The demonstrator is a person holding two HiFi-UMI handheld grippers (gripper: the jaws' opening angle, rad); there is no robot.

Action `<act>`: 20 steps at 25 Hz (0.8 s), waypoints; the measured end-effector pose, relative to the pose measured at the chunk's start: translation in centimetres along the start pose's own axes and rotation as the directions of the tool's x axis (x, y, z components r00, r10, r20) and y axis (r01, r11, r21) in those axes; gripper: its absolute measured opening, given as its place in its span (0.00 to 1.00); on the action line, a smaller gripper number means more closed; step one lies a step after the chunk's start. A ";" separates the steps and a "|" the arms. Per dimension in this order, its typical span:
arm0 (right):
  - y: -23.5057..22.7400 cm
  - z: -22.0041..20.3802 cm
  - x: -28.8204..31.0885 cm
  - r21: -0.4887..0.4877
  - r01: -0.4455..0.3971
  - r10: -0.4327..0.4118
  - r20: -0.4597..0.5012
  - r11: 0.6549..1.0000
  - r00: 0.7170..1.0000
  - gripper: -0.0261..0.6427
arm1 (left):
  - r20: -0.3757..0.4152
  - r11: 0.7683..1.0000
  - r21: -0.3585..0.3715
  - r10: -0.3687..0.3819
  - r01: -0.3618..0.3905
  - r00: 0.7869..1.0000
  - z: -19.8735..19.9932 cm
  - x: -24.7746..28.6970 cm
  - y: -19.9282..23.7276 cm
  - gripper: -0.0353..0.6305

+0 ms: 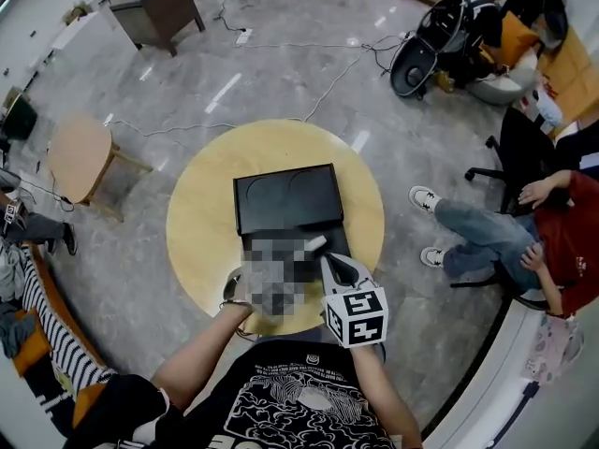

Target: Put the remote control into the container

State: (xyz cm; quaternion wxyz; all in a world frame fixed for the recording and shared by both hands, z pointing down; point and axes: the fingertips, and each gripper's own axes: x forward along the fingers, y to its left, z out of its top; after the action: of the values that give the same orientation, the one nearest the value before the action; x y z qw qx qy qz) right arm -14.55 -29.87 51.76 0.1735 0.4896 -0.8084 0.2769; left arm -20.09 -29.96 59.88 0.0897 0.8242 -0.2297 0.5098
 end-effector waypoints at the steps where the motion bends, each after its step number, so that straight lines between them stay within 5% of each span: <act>1: -0.1 -0.1 0.0 0.005 0.003 -0.003 0.000 1.000 1.000 0.07 | -0.007 1.000 0.011 -0.004 0.004 1.000 -0.1 0.2 -0.1 0.21; 20: -0.6 -0.2 -0.8 0.017 0.020 -0.020 0.014 1.000 1.000 0.07 | 0.008 0.996 0.072 -0.055 0.055 0.998 0.5 0.7 -1.3 0.23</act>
State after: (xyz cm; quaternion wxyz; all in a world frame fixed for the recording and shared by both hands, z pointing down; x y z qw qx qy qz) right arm -13.70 -29.39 51.66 0.1664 0.5009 -0.8024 0.2783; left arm -18.82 -29.17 60.43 0.0728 0.8353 -0.1888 0.5112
